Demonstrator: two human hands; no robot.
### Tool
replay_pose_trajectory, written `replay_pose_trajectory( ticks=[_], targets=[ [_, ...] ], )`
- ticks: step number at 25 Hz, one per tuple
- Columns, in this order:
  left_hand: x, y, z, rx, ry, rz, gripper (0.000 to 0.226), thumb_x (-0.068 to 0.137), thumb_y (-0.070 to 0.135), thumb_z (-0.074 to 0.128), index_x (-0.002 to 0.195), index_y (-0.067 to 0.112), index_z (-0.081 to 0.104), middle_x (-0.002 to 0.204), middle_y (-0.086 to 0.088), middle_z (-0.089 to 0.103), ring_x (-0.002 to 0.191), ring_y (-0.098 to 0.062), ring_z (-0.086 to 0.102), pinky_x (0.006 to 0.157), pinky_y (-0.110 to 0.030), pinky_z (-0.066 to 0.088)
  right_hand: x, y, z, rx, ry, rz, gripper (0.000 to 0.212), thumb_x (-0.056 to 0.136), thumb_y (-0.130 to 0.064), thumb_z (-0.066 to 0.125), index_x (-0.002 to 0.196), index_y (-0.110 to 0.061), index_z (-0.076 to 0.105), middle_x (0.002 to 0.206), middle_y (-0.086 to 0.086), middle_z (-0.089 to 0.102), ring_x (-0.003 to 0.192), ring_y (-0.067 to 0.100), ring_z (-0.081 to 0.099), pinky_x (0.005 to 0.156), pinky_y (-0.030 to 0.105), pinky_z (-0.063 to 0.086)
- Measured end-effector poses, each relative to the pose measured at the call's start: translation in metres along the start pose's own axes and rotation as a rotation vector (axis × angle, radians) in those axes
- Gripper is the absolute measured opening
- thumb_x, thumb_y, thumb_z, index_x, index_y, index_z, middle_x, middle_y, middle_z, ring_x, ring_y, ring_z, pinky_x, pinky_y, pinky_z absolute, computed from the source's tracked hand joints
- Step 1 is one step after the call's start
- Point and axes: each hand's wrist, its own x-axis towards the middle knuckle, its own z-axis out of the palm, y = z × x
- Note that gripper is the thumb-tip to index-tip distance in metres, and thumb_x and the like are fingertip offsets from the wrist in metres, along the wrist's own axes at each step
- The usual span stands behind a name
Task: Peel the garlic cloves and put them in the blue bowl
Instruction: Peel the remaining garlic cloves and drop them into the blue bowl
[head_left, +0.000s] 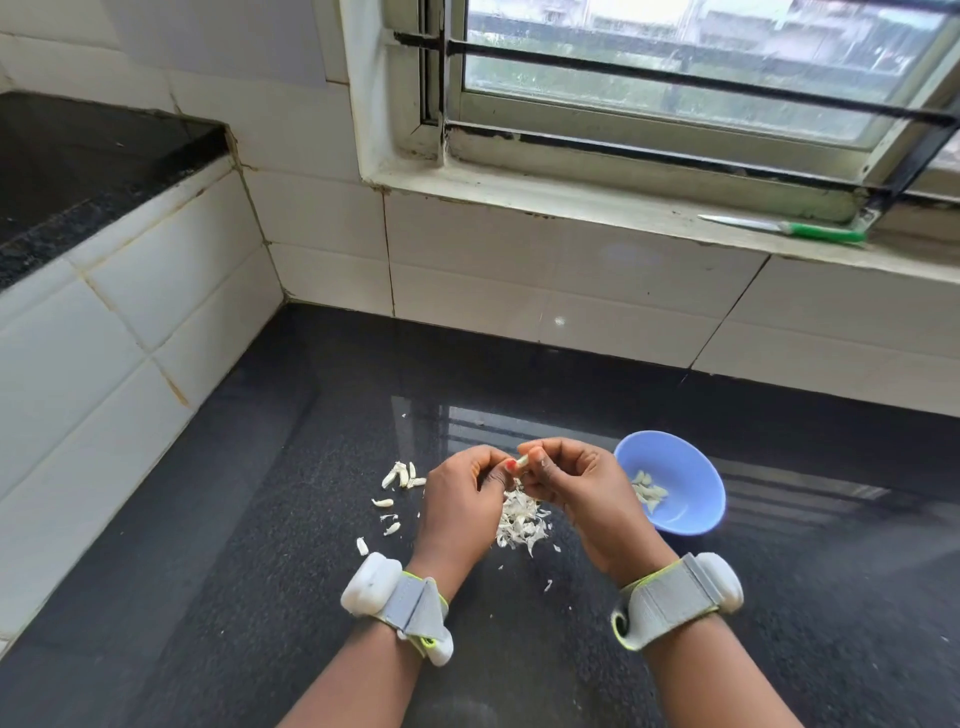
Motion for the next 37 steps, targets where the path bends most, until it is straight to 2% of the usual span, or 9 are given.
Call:
replay_pose_trajectory(
  ticks=[4, 8, 11, 16, 20, 24, 28, 32, 37],
  targets=[
    [-0.002, 0.0, -0.002, -0.017, -0.023, -0.031, 0.012, 0.089, 0.023, 0.062, 0.083, 0.017, 0.071, 0.07, 0.005, 0.068, 0.067, -0.009, 0.063, 0.064, -0.028, 0.052, -0.001, 0.002, -0.001, -0.08, 0.057, -0.045, 0.012, 0.089, -0.003, 0.064, 0.097, -0.006, 0.073, 0.082, 0.012, 0.074, 0.077, 0.017, 0.068, 0.072, 0.028, 0.057],
    [-0.003, 0.004, -0.004, 0.095, -0.006, 0.035, 0.009, 0.087, 0.023, 0.064, 0.088, 0.02, 0.073, 0.079, 0.008, 0.069, 0.071, -0.004, 0.062, 0.064, -0.017, 0.049, -0.002, -0.002, 0.0, -0.22, 0.1, -0.096, 0.011, 0.087, -0.004, 0.069, 0.092, -0.011, 0.075, 0.078, 0.009, 0.075, 0.074, 0.016, 0.07, 0.07, 0.027, 0.059],
    [-0.003, 0.008, -0.005, 0.119, 0.013, 0.052, 0.01, 0.085, 0.023, 0.067, 0.089, 0.019, 0.075, 0.08, 0.008, 0.072, 0.071, -0.003, 0.063, 0.066, -0.018, 0.049, -0.001, -0.003, 0.001, -0.285, 0.113, -0.116, 0.011, 0.086, -0.006, 0.071, 0.09, -0.015, 0.076, 0.076, 0.007, 0.075, 0.073, 0.017, 0.072, 0.069, 0.028, 0.059],
    [-0.003, 0.014, -0.007, 0.115, 0.038, 0.007, 0.011, 0.085, 0.024, 0.067, 0.082, 0.018, 0.076, 0.067, 0.007, 0.069, 0.058, 0.0, 0.058, 0.057, -0.015, 0.043, -0.002, -0.003, 0.002, -0.197, 0.073, -0.097, 0.017, 0.084, 0.0, 0.07, 0.096, -0.012, 0.074, 0.084, 0.009, 0.076, 0.082, 0.022, 0.074, 0.072, 0.028, 0.059],
    [-0.003, 0.016, -0.008, 0.091, 0.05, -0.03, 0.01, 0.083, 0.022, 0.068, 0.077, 0.019, 0.075, 0.056, 0.013, 0.062, 0.062, 0.002, 0.059, 0.055, -0.015, 0.043, -0.002, -0.003, 0.003, -0.129, 0.044, -0.081, 0.022, 0.083, 0.005, 0.07, 0.097, -0.01, 0.074, 0.088, 0.01, 0.076, 0.084, 0.021, 0.073, 0.074, 0.026, 0.058],
    [-0.002, 0.015, -0.008, 0.081, 0.053, -0.043, 0.009, 0.083, 0.02, 0.068, 0.076, 0.018, 0.073, 0.056, 0.015, 0.059, 0.059, 0.007, 0.056, 0.051, -0.01, 0.04, -0.003, -0.004, 0.002, -0.046, 0.02, -0.042, 0.023, 0.084, 0.002, 0.069, 0.104, -0.008, 0.071, 0.088, 0.011, 0.073, 0.083, 0.021, 0.071, 0.077, 0.03, 0.059],
    [-0.001, 0.014, -0.007, 0.088, 0.061, -0.033, 0.01, 0.083, 0.021, 0.068, 0.075, 0.018, 0.072, 0.059, 0.011, 0.062, 0.056, 0.0, 0.056, 0.052, -0.012, 0.039, -0.004, -0.002, 0.001, 0.034, 0.003, -0.003, 0.017, 0.084, -0.003, 0.068, 0.1, -0.007, 0.071, 0.089, 0.014, 0.073, 0.086, 0.023, 0.07, 0.08, 0.033, 0.058],
    [-0.001, 0.014, -0.005, 0.114, 0.051, 0.003, 0.01, 0.083, 0.022, 0.068, 0.076, 0.017, 0.072, 0.064, 0.008, 0.063, 0.057, -0.002, 0.054, 0.053, -0.011, 0.038, -0.002, -0.003, 0.003, -0.028, 0.062, -0.01, 0.012, 0.081, -0.001, 0.072, 0.092, -0.007, 0.07, 0.085, 0.014, 0.071, 0.079, 0.021, 0.069, 0.071, 0.029, 0.058],
    [0.001, 0.014, -0.005, 0.113, 0.068, -0.011, 0.009, 0.084, 0.021, 0.068, 0.077, 0.017, 0.071, 0.063, 0.01, 0.062, 0.056, 0.0, 0.054, 0.051, -0.008, 0.038, -0.002, -0.005, 0.005, -0.066, 0.077, -0.027, 0.019, 0.083, 0.001, 0.071, 0.1, -0.007, 0.069, 0.09, 0.014, 0.074, 0.079, 0.018, 0.071, 0.066, 0.026, 0.058]
  ],
)
